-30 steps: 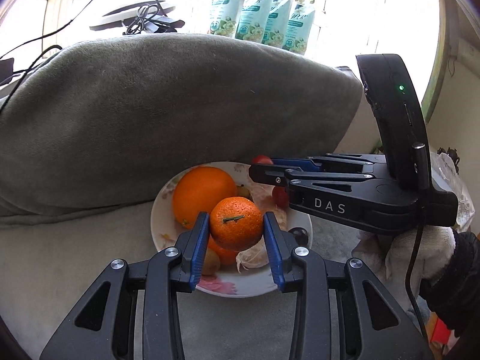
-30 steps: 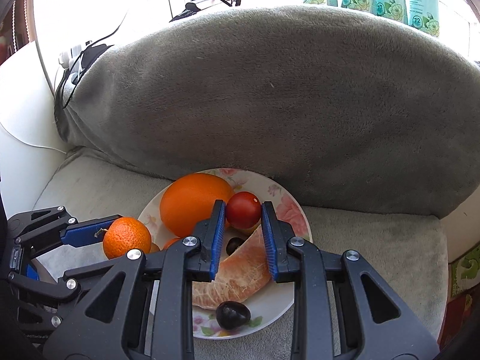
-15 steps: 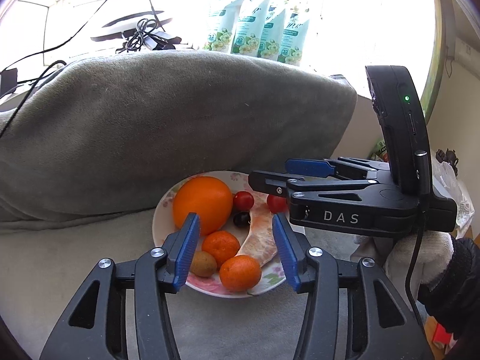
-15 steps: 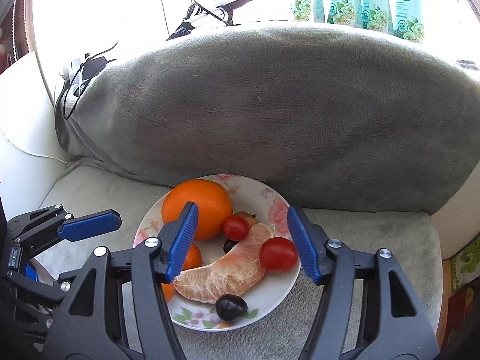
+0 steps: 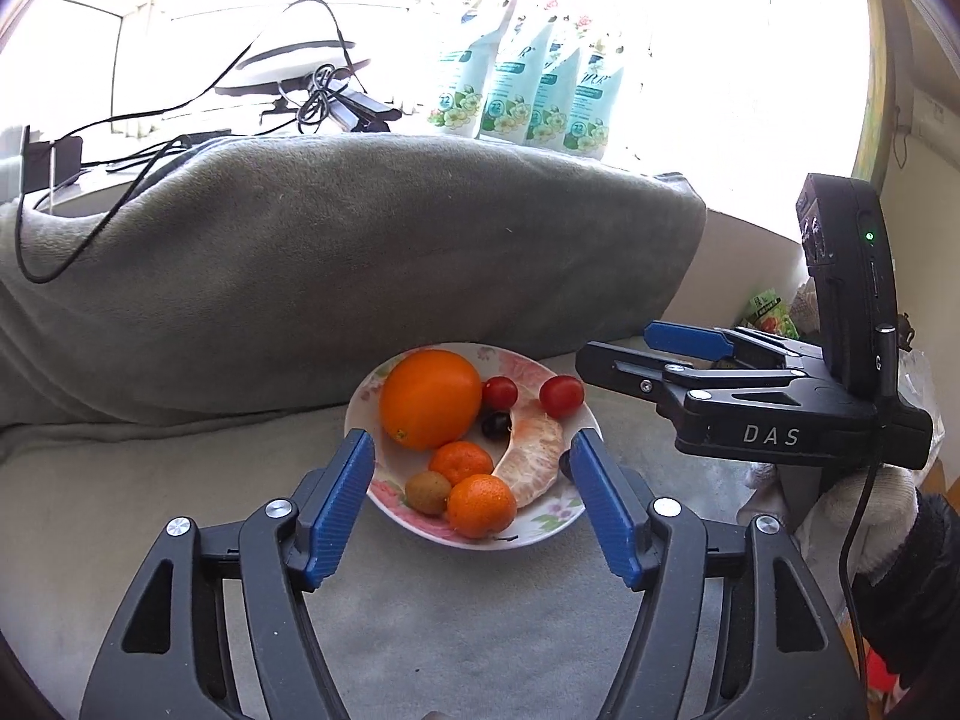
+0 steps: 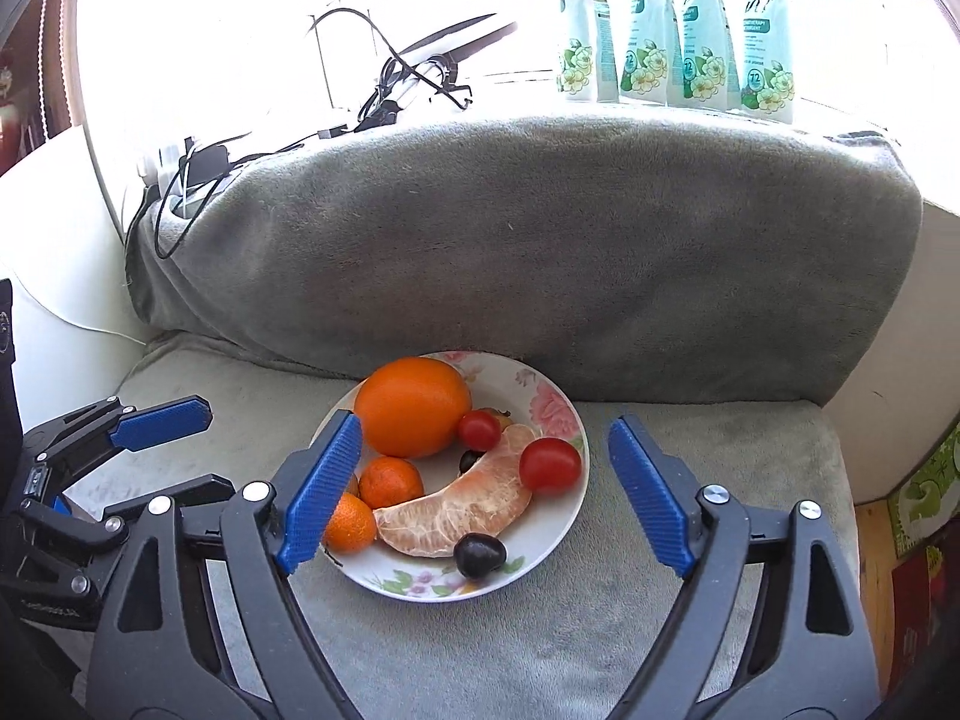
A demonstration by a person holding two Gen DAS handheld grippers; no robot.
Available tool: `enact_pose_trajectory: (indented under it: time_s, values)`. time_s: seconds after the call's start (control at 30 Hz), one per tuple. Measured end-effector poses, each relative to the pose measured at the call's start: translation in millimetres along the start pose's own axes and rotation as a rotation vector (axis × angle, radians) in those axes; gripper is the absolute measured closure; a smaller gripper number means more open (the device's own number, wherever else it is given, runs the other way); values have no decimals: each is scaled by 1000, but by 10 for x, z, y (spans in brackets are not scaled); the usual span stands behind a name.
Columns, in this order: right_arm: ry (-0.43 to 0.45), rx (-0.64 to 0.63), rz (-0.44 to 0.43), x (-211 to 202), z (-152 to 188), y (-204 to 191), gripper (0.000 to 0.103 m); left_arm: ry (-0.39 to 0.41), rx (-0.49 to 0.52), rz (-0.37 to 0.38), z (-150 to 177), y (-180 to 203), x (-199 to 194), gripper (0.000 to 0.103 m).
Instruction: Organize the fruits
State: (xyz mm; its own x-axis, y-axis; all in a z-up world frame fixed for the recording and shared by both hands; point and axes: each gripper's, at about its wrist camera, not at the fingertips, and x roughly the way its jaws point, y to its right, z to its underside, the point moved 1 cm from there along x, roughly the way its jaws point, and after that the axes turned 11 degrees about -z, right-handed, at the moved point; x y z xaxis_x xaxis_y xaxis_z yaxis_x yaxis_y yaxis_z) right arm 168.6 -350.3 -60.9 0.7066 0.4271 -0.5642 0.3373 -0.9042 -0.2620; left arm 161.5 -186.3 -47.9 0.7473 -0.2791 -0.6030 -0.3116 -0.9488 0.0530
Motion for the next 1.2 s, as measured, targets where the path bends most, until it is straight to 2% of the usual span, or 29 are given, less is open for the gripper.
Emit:
enact_pose_trajectory:
  time_s: [0.13,0.2,0.3,0.43,0.6,0.7,1.2]
  values:
    - [9,-4,18,-136,95,-71,15,-6,9,-17,82,-31,-115,30]
    - [14,-18,28,-211,133,-114,15,-10,19,-37,141,-40,-166,25]
    - [19,-34,44,-313,192,-175,14,-16,17,-43,204,-62,-236,25]
    - [36,-43,59,-437,243,-239,1,-16,6,-52,244,-83,-317,25]
    - [55,-48,75,-559,272,-305,0,-11,1,-78,264,-91,-400,24]
    - [61,-50,83,-602,285,-324,0,-5,0,-97,256,-88,-442,20]
    - [63,-56,97,-671,338,-350,0,8,2,-166,253,-82,-546,20]
